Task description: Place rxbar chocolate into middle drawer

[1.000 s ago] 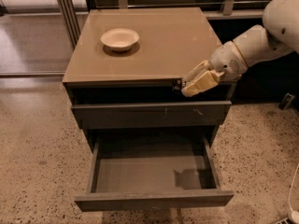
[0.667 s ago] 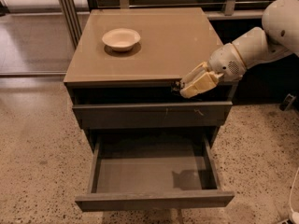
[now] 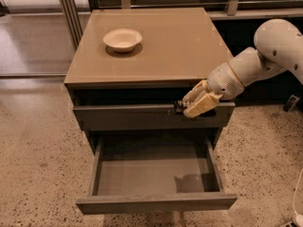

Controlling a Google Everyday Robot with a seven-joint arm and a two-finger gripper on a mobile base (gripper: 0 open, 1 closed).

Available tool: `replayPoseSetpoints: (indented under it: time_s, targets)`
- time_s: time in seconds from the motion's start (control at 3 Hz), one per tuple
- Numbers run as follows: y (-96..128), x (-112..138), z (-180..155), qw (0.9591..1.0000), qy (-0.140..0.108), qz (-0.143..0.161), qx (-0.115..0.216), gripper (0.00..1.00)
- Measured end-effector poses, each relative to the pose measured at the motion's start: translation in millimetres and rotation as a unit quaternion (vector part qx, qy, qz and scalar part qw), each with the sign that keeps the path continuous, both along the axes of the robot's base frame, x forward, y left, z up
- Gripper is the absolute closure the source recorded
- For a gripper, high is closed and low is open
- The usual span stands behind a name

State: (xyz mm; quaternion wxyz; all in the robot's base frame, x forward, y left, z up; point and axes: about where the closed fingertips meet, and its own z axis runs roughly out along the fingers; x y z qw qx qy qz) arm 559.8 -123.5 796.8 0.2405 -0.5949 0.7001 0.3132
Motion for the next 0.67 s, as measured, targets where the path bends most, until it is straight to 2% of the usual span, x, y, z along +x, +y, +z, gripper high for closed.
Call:
replayPoseSetpoints:
  time_s: [0.33, 0.67]
  targets:
    - [3.0, -12.3, -53.3, 0.9997, -0.016, 0.012, -0.013, 1.0]
    - [3.5, -16.3, -122.2, 0.9994, -0.023, 0.014, -0.022, 1.0]
